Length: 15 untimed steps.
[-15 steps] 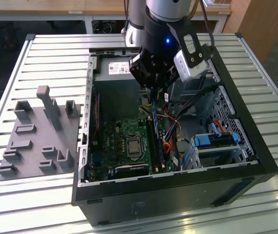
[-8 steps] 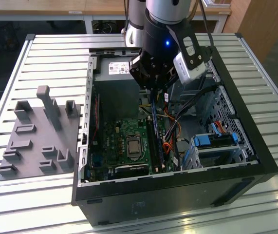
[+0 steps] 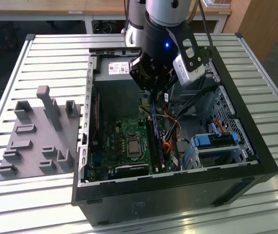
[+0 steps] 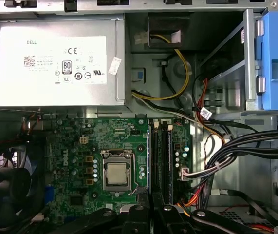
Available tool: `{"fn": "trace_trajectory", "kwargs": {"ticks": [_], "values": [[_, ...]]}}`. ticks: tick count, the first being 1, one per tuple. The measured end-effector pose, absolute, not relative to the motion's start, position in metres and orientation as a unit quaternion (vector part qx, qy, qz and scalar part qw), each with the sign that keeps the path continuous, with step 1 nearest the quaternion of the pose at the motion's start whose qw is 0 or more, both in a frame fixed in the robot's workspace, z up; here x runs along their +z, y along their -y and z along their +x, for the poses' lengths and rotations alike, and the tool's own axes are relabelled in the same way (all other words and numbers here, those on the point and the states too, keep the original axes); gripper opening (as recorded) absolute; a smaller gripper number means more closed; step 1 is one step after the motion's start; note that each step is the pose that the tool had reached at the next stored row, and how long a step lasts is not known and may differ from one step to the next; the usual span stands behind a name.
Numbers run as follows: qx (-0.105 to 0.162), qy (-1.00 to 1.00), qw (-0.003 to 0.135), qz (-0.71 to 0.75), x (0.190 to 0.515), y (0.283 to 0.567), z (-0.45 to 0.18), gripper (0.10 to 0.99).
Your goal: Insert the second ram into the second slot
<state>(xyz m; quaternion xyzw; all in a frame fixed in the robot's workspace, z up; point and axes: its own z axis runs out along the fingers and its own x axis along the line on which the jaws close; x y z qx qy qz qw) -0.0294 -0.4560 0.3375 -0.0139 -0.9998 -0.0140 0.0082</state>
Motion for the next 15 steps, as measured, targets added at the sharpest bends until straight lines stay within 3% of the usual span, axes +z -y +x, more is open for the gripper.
{"fn": "trace_trajectory", "kwargs": {"ticks": [15], "values": [[-0.014,1.0,0.008,-0.014,0.333,0.456,-0.0294,0.137]]}}
